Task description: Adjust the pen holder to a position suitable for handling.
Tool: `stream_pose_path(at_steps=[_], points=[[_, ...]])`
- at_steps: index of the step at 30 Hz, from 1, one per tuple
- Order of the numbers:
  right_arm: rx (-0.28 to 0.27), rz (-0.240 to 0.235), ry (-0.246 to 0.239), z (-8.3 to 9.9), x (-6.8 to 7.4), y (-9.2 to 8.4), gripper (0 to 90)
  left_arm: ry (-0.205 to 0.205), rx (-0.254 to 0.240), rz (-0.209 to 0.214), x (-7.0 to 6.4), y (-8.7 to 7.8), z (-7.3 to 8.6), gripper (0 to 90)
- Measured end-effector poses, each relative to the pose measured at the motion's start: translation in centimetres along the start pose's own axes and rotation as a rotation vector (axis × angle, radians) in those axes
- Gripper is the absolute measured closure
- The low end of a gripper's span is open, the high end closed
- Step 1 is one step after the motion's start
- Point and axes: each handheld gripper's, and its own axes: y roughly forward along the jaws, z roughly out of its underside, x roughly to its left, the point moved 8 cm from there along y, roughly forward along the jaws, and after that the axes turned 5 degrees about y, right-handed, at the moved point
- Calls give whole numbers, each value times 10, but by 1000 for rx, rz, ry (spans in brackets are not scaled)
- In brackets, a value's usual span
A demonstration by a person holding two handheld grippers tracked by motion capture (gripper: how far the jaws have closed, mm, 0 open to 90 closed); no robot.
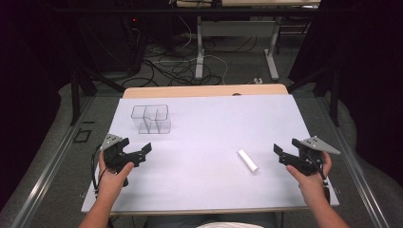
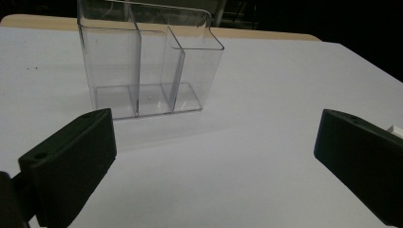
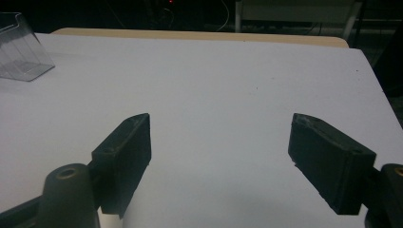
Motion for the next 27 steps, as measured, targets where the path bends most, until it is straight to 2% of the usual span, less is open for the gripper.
stream_pose_path(at_steps=[1,3,7,9,10,12,13,14,15,18,19,20,23,24,27], points=[[-16,-2,-6,-1,1,2,220,-1,3,5,0,0,0,3],[8,-12,-8,1,5,2,228,-3,9,16,-1,1,1,3],[6,-28,-33,3,10,3,227,3,-5,17,-1,1,-3,3],[5,-20,-52,3,9,2,213,-12,-22,4,0,2,-8,5],[-10,-2,-58,2,8,2,158,-23,-19,-3,1,2,-11,21],[-48,1,-56,-1,7,5,175,-33,-24,-27,5,4,-17,48],[-48,1,-56,-1,7,5,175,-33,-24,-27,5,4,-17,53],[-10,-10,-41,1,6,3,175,-38,-29,-37,6,5,-20,57],[-6,-14,-29,1,6,4,176,-40,-33,-49,9,6,-23,61],[-4,-14,-34,1,6,5,176,-46,-26,-57,12,6,-28,84],[-7,-16,-40,1,6,6,176,-45,-37,-77,16,6,-33,90],[-3,-17,-32,2,7,7,176,-45,-37,-77,16,6,-33,95],[9,-23,-47,3,9,8,176,-67,-49,-106,25,5,-46,130],[5,-22,-38,2,10,8,176,-79,-52,-115,27,5,-50,151],[-8,-32,-43,1,11,9,173,-94,-48,-117,30,4,-55,159]])
